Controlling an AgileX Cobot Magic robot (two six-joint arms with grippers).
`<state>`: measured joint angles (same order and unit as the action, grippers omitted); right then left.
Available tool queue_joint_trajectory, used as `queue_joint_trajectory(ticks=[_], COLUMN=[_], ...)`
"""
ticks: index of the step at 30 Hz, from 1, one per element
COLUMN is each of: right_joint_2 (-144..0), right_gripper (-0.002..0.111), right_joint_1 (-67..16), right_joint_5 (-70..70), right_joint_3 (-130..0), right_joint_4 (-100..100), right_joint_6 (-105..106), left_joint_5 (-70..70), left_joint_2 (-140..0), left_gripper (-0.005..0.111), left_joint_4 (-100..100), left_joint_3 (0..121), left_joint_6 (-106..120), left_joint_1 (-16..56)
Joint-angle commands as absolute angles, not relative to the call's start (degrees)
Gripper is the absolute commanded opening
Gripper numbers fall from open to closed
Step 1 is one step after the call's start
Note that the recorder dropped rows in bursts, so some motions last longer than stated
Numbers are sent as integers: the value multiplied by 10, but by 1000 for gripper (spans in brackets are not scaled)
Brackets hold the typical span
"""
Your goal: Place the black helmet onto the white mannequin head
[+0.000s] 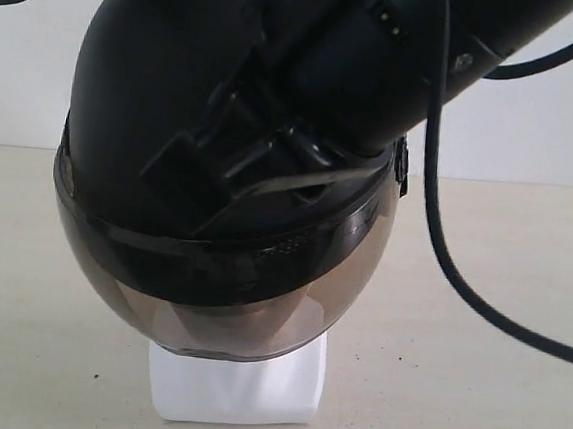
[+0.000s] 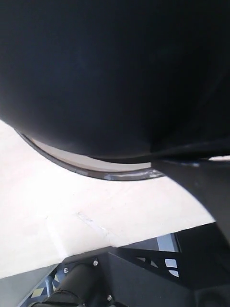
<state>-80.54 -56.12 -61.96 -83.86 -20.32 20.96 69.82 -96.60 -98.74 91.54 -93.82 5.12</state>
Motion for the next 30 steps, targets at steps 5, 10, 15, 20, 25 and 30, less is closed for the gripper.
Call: queue_joint_trajectory(ticks=[5, 10, 15, 20, 25, 30], right_joint_2=[-770, -701, -622, -563, -484, -325], right_gripper=[0, 0, 0, 0, 0, 0], right_joint_1=[-559, -559, -559, -559, -559, -559], right_joint_5=[-586, -545, -510, -578, -623, -498], right_joint_3=[-850, -913, -924, -924, -864, -673], right_joint_4=[-177, -115, 0, 106, 125, 190], right_joint_6=[230, 224, 184, 105, 69, -70], left_joint_5=[700, 700, 700, 700, 682, 657], left_joint_2=[-963, -947, -915, -863, -800, -686], left_gripper=[5, 5, 5, 5, 5, 5], left_joint_4=[-999, -999, -999, -999, -999, -999], left_joint_3=[911, 914, 934, 944, 943, 846], left_joint_6=[-942, -941, -941, -942, -986, -1000], left_joint_1=[54, 54, 53, 51, 14, -62])
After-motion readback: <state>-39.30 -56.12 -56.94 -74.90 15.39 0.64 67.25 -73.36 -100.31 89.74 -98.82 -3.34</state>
